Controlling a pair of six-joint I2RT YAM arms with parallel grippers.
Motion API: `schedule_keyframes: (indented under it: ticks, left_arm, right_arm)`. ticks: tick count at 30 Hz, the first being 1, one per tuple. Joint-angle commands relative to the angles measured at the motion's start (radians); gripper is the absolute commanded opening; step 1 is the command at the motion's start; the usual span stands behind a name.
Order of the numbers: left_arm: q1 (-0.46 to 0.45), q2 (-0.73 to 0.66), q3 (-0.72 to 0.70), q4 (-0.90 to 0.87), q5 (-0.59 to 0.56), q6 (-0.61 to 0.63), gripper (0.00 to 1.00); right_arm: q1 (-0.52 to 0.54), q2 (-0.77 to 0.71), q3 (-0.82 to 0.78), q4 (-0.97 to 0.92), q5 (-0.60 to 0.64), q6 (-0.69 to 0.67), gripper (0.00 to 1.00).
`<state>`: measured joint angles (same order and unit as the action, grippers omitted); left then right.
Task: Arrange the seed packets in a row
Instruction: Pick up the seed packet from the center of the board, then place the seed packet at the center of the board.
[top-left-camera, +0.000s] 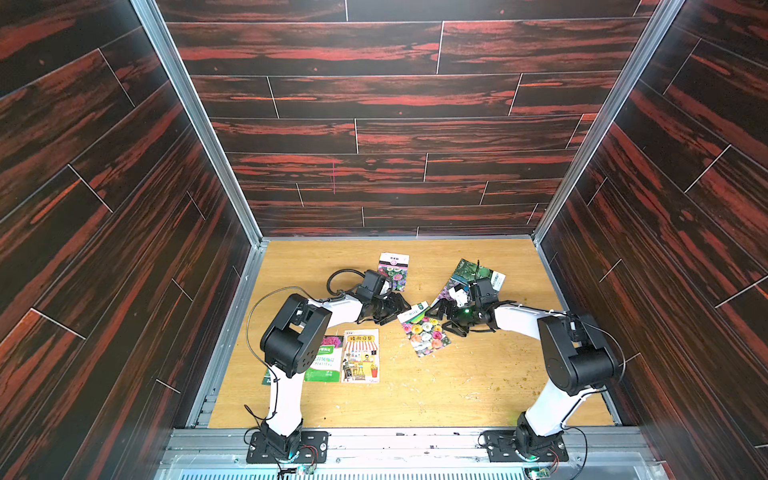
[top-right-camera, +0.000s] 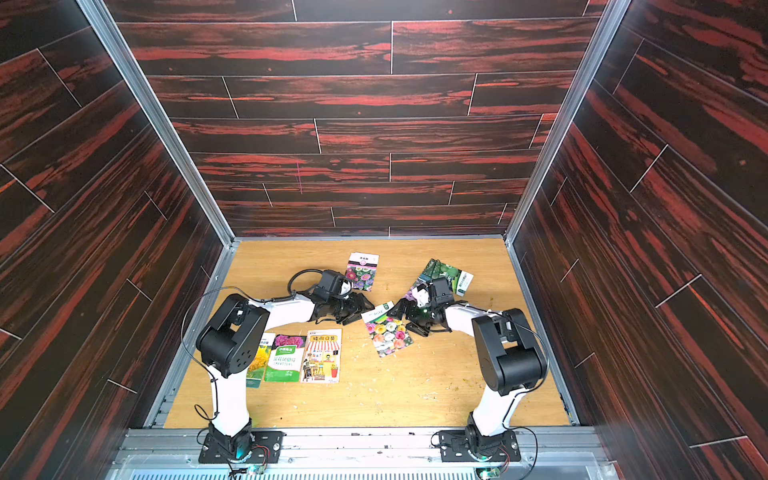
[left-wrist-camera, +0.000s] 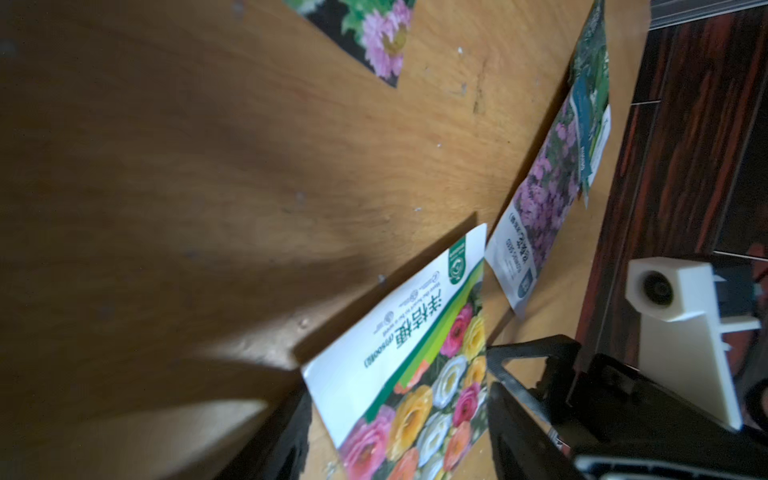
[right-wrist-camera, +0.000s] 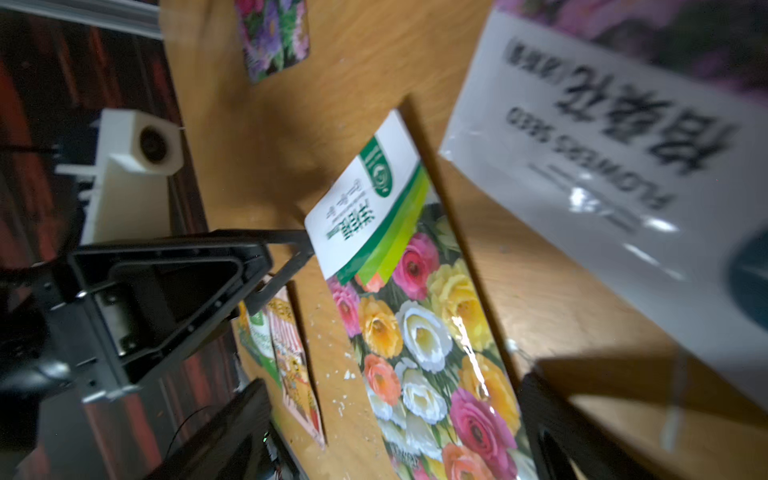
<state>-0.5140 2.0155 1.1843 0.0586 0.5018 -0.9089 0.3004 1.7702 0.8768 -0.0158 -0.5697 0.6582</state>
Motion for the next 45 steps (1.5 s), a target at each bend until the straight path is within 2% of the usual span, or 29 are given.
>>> schedule_keyframes:
  ticks: [1,3,6,12,13,18,22,25,28,33,35,37,39,45]
  left_arm:
    - [-0.033,0.028,-0.012,0.015,0.054,-0.014,0.66]
    - [-0.043,0.029,-0.021,0.048,0.079,-0.036,0.61]
    - [-0.056,0.028,-0.033,0.096,0.109,-0.067,0.49]
    - [-0.063,0.013,-0.034,0.151,0.134,-0.102,0.04]
    - [-0.063,0.002,-0.032,0.15,0.127,-0.1,0.0]
    - [-0.061,-0.075,-0.028,0.12,0.054,-0.065,0.0]
    - [-0.061,-0.183,-0.047,0.094,-0.117,-0.031,0.0]
    - [-0.061,-0.257,-0.085,0.111,-0.283,-0.028,0.0]
    - [-0.061,-0.338,-0.133,0.204,-0.41,-0.064,0.0]
    - [-0.063,-0.397,-0.22,0.403,-0.623,-0.144,0.0]
    - [-0.069,-0.423,-0.254,0.478,-0.709,-0.152,0.0]
    - [-0.091,-0.45,-0.279,0.532,-0.845,-0.134,0.0]
    - [-0.104,-0.464,-0.29,0.588,-0.914,-0.105,0.0]
    - [-0.113,-0.477,-0.327,0.763,-0.945,-0.068,0.0]
  right_arm:
    - [0.002,0.076,-0.041,0.009,-0.075,0.017,0.94]
    - [0.002,0.086,-0.043,0.031,-0.095,0.023,0.94]
    - [0.002,0.094,-0.048,0.058,-0.117,0.033,0.93]
    - [0.001,0.085,-0.052,0.069,-0.114,0.037,0.92]
    - [0.0,0.077,-0.052,0.064,-0.107,0.037,0.92]
    - [-0.028,-0.024,-0.073,0.036,-0.039,0.036,0.92]
    - [-0.097,-0.165,-0.123,0.04,0.037,0.097,0.99]
    - [-0.117,-0.313,-0.227,0.209,0.011,0.198,0.99]
    - [-0.082,-0.397,-0.297,0.406,-0.036,0.345,0.99]
    - [0.009,-0.458,-0.382,0.704,0.039,0.563,0.98]
    - [0.04,-0.461,-0.391,0.8,0.079,0.626,0.97]
    - [0.081,-0.448,-0.388,0.91,0.129,0.678,0.96]
    - [0.118,-0.418,-0.361,0.966,0.163,0.711,0.94]
    - [0.2,-0.257,-0.274,1.11,0.193,0.851,0.92]
